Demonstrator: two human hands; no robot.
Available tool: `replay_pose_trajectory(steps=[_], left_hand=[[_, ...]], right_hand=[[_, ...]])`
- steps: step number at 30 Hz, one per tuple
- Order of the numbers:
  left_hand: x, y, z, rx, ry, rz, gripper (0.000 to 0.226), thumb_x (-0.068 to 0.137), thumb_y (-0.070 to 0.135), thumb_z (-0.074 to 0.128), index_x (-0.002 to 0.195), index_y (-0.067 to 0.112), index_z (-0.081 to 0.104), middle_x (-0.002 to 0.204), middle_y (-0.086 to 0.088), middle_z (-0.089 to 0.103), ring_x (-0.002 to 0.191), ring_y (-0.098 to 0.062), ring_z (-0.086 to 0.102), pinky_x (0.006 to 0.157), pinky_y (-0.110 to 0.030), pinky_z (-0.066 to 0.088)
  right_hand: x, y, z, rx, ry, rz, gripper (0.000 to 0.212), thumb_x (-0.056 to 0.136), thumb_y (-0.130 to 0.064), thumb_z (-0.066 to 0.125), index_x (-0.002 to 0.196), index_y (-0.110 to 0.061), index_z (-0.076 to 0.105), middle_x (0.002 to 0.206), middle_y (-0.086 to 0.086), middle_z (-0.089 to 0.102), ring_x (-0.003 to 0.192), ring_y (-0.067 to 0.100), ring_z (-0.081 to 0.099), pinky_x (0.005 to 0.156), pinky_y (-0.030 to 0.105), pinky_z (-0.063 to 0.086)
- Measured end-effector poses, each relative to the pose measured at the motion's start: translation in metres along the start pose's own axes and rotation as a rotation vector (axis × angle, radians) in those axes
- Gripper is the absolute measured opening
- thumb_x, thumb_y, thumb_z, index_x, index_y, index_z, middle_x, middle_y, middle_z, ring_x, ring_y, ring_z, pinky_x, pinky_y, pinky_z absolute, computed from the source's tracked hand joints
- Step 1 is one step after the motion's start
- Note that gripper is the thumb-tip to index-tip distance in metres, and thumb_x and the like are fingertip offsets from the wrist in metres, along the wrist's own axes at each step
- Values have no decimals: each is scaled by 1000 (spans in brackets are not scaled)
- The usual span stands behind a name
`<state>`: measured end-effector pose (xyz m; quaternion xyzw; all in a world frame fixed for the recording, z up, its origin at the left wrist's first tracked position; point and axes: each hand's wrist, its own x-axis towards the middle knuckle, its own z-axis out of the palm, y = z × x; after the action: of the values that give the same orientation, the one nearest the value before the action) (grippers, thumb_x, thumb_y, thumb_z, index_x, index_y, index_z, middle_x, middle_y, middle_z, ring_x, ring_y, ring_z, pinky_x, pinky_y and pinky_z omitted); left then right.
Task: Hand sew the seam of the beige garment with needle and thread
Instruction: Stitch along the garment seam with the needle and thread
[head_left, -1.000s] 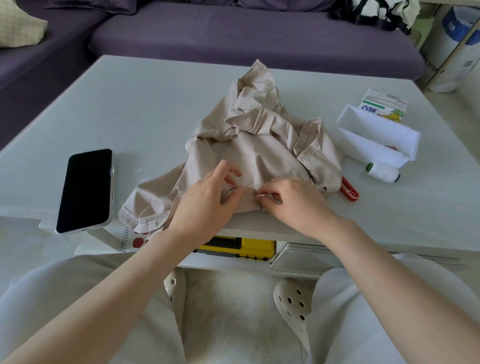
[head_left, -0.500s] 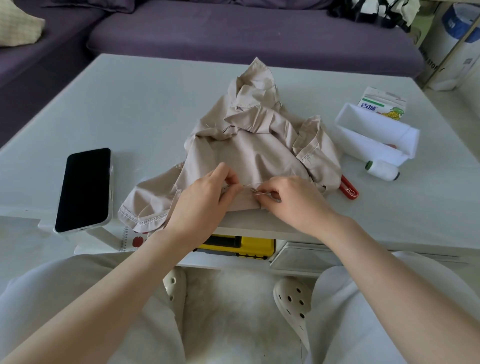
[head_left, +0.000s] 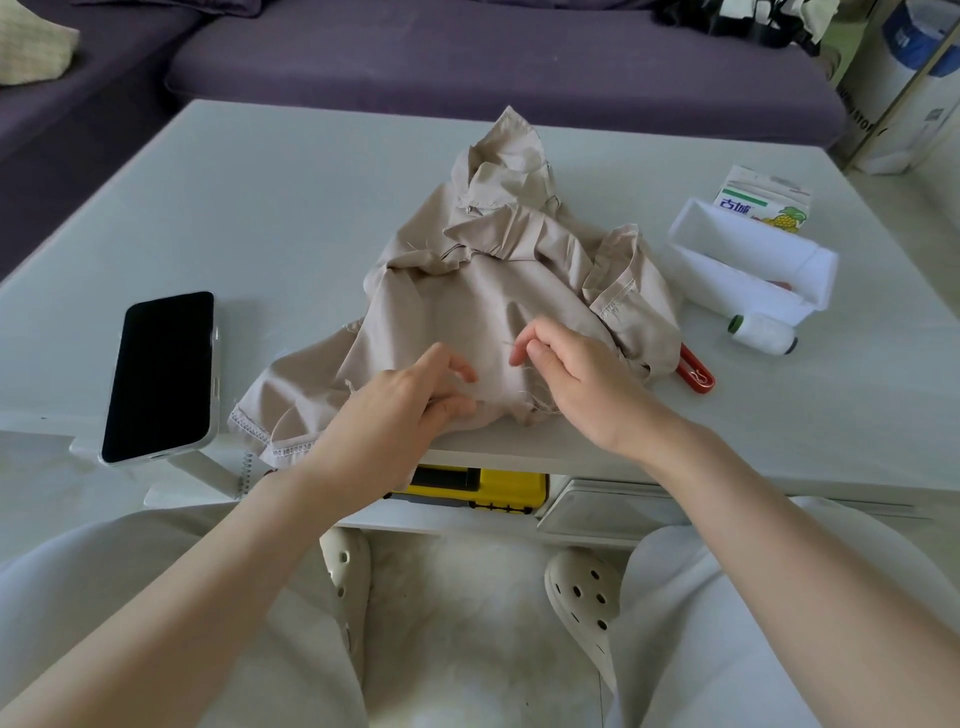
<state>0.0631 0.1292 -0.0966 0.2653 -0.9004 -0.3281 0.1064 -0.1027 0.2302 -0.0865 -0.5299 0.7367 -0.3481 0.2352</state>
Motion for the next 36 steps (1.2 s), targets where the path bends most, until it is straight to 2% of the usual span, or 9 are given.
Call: replay_pose_trajectory(steps=[2,5,11,15,20,25,29,33,36], left_hand=[[-6,0,-4,-34,-115,-7,4,94,22,56,90,19,56,58,10,60,47,-10,50,55,-29,41],[-11,-5,-9,-91,-209,-27,11,89,18,64,79,22,60,60,-5,58,49,-29,54,58,-36,48],[-19,-15,-9,53,-241,4,11,81,24,73,80,31,64,83,17,59,77,-7,57,72,-28,48],[-22,-18,-8,144,-229,70,11,81,23,71,82,31,63,94,24,54,82,-3,53,69,-18,43],[-24,-19,-8,152,-209,106,13,78,26,75,78,33,63,86,19,55,80,-4,52,67,-22,43],[-24,-19,-10,178,-123,188,14,75,22,78,76,28,66,74,15,54,76,2,47,63,-24,43],[-24,-19,-10,273,-77,301,23,63,17,85,68,27,65,66,16,55,72,-5,42,55,-14,33],[-22,-20,-10,307,-56,393,20,59,22,82,64,28,64,60,24,39,65,-7,43,63,-20,33],[-21,-22,-10,323,-57,412,11,62,30,74,63,29,63,59,24,44,67,-9,46,70,-25,33]], right_hand=[[0,2,0,19,-58,-18,22,101,-12,42,95,-11,62,53,-17,52,48,3,44,51,12,34],[-1,3,2,32,-143,-35,16,97,-13,51,96,-13,67,68,-11,59,59,-5,53,61,7,39],[-2,7,7,-29,-238,-54,9,92,-21,61,85,-17,65,74,-7,68,71,3,62,71,17,48],[-4,7,12,-105,-222,-103,7,88,-24,66,84,-18,67,68,-9,63,62,4,56,62,16,43],[-3,7,14,-175,-199,-167,11,88,-25,66,84,-15,68,59,-11,54,56,3,49,57,13,37],[-3,8,19,-191,-184,-244,9,92,-15,59,90,-18,68,79,-18,54,70,7,55,64,14,40],[-4,4,22,-187,-207,-306,10,92,-11,59,92,-13,68,77,-25,49,71,-7,51,65,7,35],[-4,4,26,-204,-245,-295,7,91,-13,60,91,-14,67,73,-27,47,73,-16,48,66,5,33],[-5,4,27,-250,-268,-292,7,91,-17,60,93,-17,66,70,-28,43,72,-16,47,63,8,33]])
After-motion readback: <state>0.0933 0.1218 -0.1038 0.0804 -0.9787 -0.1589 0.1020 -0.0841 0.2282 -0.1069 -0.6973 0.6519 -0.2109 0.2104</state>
